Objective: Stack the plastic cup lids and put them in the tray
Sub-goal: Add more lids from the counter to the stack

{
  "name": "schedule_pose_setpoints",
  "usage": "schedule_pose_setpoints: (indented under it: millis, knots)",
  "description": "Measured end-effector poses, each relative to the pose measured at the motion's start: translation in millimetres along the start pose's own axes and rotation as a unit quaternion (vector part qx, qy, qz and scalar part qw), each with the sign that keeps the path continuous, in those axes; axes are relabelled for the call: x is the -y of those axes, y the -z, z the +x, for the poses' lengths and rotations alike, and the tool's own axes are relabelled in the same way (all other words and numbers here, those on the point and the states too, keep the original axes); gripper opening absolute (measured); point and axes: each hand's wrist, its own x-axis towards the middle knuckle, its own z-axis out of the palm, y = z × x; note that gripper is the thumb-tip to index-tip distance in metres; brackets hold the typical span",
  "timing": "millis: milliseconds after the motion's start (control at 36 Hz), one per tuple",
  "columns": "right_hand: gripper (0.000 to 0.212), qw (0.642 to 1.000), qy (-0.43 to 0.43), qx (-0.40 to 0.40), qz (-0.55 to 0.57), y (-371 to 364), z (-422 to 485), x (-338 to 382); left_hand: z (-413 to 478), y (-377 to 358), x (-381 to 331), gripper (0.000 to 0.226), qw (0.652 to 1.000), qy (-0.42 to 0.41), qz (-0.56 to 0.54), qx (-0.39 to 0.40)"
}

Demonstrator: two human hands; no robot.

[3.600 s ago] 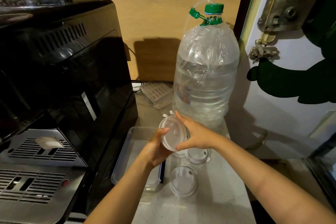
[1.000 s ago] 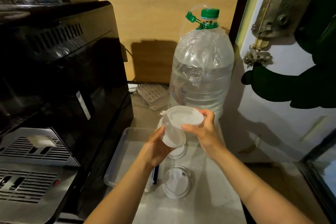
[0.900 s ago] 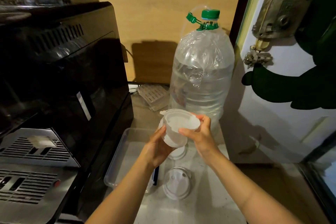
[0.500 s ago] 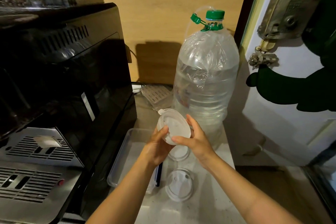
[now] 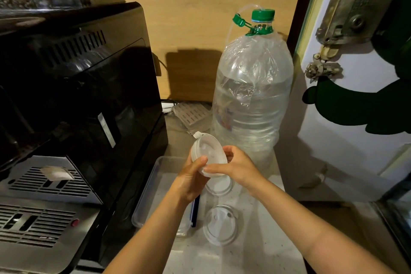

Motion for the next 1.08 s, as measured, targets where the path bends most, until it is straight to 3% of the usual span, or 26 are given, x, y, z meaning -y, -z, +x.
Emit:
schedule_pose_setpoints:
  millis: [361, 500, 611, 722, 889, 1083]
  knots:
    - [0.073, 0.994, -0.023, 0.013, -0.102, -12, 1, -5, -6, 13, 7, 0.111, 0.999, 0.009, 0.037, -0.034]
    - [0.051, 0.99, -0.02, 0.072, -0.118, -12, 4, -5, -8, 21, 6, 0.113, 0.996, 0.014, 0.059, -0.069]
    - [0.078, 0.99, -0.017, 0.076, -0.116, -1, 18, -12, -11, 27, 1, 0.1, 0.995, 0.007, 0.044, -0.084]
    - [0.086, 0.973, -0.002, 0.081, -0.215, 5, 40, -35, -16, 32, -4, 0.11, 0.993, 0.019, 0.031, -0.114]
    - [0.095, 0.912, -0.045, 0.19, -0.36, -3, 67, -64, -30, 34, -13, 0.063, 0.991, 0.017, 0.016, -0.133]
    - [0.105, 0.893, -0.108, 0.161, -0.407, -27, 92, -83, -44, 41, -24, 0.069, 0.989, 0.003, 0.043, -0.144]
